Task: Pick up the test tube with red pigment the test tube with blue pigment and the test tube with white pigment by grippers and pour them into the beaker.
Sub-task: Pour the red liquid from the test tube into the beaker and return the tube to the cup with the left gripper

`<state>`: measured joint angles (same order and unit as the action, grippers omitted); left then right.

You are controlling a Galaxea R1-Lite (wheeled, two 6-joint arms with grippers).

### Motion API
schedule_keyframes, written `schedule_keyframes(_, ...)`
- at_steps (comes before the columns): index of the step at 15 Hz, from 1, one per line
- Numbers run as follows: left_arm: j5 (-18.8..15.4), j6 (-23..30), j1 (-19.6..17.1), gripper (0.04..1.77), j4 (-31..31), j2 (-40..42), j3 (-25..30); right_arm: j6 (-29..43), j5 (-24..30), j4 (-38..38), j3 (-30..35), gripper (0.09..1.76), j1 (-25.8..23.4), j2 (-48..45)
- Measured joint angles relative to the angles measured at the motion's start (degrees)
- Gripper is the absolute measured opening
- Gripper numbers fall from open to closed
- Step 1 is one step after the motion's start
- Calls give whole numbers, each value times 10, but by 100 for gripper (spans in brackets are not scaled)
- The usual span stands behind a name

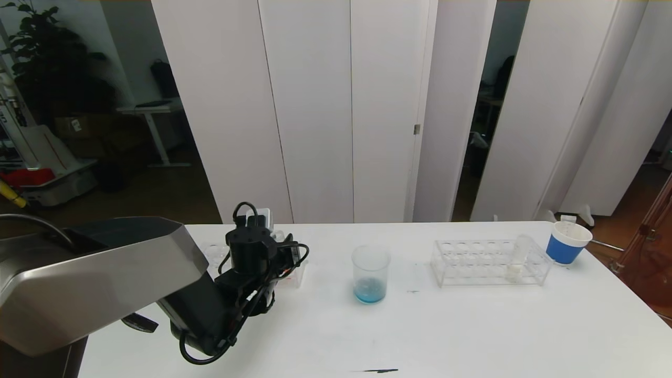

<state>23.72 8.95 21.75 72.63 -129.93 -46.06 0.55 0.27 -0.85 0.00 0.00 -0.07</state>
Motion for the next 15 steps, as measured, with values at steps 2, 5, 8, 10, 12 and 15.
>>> schedule_keyframes(2, -1, -8, 1, 60, -1, 9, -1, 0, 0, 0, 0, 175, 0, 0)
schedule_keyframes(5, -4, -22, 2, 60, -2, 24, -2, 0, 0, 0, 0, 175, 0, 0)
schedule_keyframes(8, -9, -44, 1, 60, -8, 48, -6, 0, 0, 0, 0, 175, 0, 0)
schedule_keyframes(10, -16, -60, 2, 60, -11, 69, -9, 0, 0, 0, 0, 175, 0, 0)
schedule_keyframes(12, -21, -75, 3, 60, -30, 93, -12, 0, 0, 0, 0, 175, 0, 0)
schedule_keyframes(15, -39, -79, 2, 60, -95, 139, -32, 0, 0, 0, 0, 175, 0, 0)
